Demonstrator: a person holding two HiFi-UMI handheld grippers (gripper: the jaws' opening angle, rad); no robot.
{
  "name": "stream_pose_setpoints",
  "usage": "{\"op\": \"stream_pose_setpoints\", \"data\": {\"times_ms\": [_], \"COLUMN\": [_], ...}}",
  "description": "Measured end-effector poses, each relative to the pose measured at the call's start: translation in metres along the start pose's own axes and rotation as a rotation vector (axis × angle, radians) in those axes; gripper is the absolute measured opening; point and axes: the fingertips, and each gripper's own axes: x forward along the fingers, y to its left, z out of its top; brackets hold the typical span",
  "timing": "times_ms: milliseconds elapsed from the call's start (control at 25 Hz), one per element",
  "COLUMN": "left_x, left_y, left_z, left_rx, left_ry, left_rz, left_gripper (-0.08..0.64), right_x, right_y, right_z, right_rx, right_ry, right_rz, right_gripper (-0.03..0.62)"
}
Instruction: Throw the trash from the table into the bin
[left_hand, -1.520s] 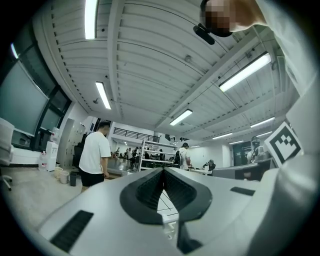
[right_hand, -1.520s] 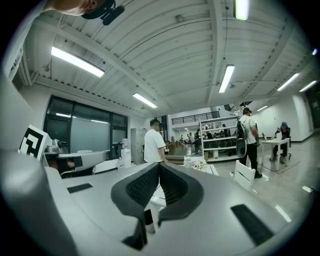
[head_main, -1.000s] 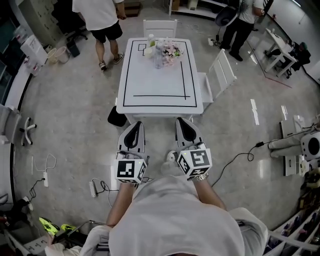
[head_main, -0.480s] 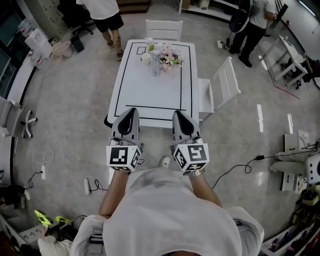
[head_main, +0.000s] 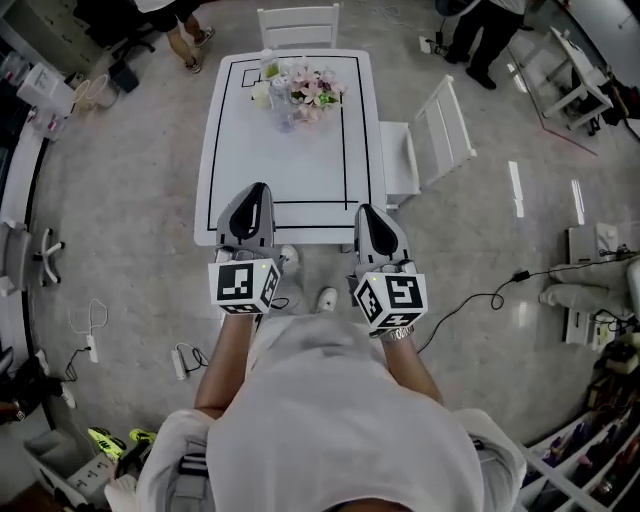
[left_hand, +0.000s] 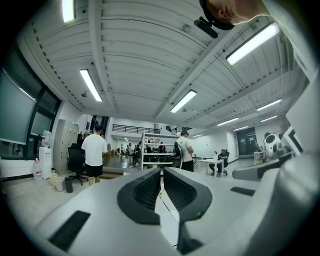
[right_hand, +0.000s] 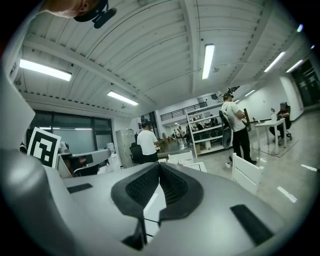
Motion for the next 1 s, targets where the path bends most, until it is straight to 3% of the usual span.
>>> {"op": "stream_pose_setpoints", "data": {"times_ms": [320, 600, 840, 1000], "left_x": [0.099, 0.193, 0.256, 0.288], "left_y": [0.039, 0.085, 0.114, 0.123], "left_z": [-0.02, -0.05, -0.085, -0.108], "left_rx": [-0.001, -0.015, -0.011, 0.005], "left_ry": [0.02, 0.083, 0.126, 0.162], "left_rz": [0.001, -0.049, -0.076, -0.098], "left_gripper": [0.009, 0.088, 0.209, 0.216], "right_x": [0.051, 0.127, 0.177, 0.19], "right_y": [-0.049, -0.062, -0.064, -0.066], "right_z": [0.002, -0.002, -0.02, -0.029], "right_rx": [-0.03, -0.04, -0.037, -0.039], "right_ry": [0.051, 0.095, 0.16, 0.2], "right_rz": [-0.145, -0.232, -0.264, -0.311], "right_gripper": [0.011, 0.011, 0.011, 0.011]}}
